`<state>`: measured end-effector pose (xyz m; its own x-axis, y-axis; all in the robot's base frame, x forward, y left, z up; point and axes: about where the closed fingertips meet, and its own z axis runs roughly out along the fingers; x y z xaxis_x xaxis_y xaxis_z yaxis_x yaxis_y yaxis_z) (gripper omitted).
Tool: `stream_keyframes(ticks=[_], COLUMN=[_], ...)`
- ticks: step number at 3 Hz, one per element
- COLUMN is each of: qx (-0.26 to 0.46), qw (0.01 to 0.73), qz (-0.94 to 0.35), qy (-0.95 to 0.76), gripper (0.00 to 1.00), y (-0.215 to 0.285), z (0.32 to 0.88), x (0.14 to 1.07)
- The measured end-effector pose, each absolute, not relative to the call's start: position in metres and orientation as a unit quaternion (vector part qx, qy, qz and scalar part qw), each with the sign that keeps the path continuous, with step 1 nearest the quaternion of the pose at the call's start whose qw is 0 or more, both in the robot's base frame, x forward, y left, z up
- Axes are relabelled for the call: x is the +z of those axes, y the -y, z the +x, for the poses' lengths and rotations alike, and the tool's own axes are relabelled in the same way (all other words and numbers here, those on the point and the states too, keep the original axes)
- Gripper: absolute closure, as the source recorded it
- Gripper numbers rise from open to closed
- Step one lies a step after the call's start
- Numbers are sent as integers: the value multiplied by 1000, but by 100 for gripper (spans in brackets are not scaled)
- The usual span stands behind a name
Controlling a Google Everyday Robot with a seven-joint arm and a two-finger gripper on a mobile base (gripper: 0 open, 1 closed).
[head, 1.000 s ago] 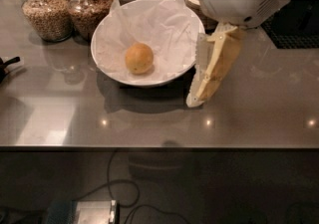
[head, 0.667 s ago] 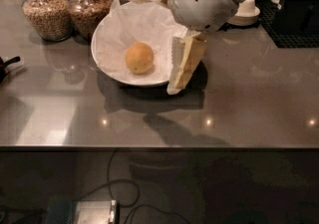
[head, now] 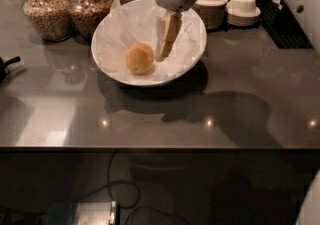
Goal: Pick orange from white bowl
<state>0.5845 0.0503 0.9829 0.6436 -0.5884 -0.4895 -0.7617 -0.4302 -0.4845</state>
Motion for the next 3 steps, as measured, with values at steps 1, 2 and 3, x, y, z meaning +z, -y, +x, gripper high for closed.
stream_keyframes(ticks=[1, 2, 3], qx=[105, 105, 126], qw=[377, 377, 341], qz=[-829, -829, -832], qy=[-398, -398, -418], gripper=[0, 0, 0], y=[-48, -48, -50], z=[597, 597, 613], x=[1012, 1012, 984])
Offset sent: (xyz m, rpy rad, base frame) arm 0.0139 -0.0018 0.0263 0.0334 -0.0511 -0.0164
